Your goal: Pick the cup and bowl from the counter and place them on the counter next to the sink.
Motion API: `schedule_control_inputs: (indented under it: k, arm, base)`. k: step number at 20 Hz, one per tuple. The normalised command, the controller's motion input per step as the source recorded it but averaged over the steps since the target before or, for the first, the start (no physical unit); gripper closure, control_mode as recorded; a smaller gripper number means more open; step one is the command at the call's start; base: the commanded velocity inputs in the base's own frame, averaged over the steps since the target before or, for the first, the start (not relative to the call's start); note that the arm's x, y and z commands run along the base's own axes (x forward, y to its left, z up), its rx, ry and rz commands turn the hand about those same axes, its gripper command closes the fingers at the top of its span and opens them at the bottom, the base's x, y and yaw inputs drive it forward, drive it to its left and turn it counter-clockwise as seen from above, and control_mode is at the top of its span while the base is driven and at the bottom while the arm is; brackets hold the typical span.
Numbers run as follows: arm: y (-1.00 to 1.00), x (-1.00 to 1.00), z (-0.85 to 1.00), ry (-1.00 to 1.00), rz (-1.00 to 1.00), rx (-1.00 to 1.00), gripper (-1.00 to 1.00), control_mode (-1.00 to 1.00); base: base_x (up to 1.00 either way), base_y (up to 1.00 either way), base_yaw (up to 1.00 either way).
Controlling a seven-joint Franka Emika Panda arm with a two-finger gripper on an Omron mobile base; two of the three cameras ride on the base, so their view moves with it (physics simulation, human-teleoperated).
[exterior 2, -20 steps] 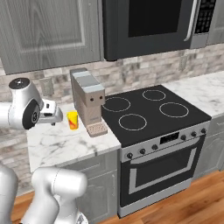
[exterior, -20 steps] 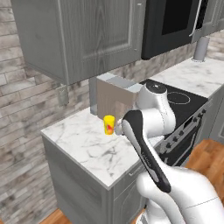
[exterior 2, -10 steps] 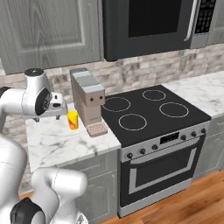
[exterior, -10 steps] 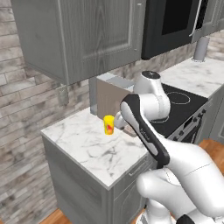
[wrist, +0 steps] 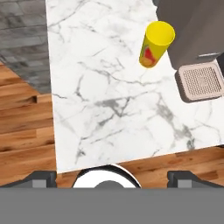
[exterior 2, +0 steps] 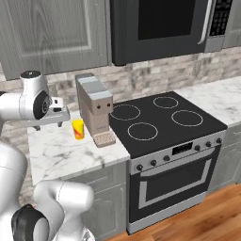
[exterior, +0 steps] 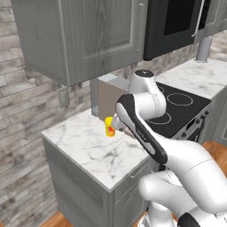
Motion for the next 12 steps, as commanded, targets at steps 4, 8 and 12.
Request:
schedule_control_inputs:
  k: [4,8,12]
  arm:
    - [0.23,0.0,-0.25,0.0,0.0,-0.04,-1.0,-1.0]
    - [0.23,0.07,-0.42,0.0,0.0,-0.03,-1.0,-1.0]
    - [0.2,0.16,-0.44,0.02,0.0,-0.03,-1.0,-1.0]
  base:
    - [0.0,0.0,0.0]
    - [0.0,0.0,0.0]
    - [0.0,0.0,0.0]
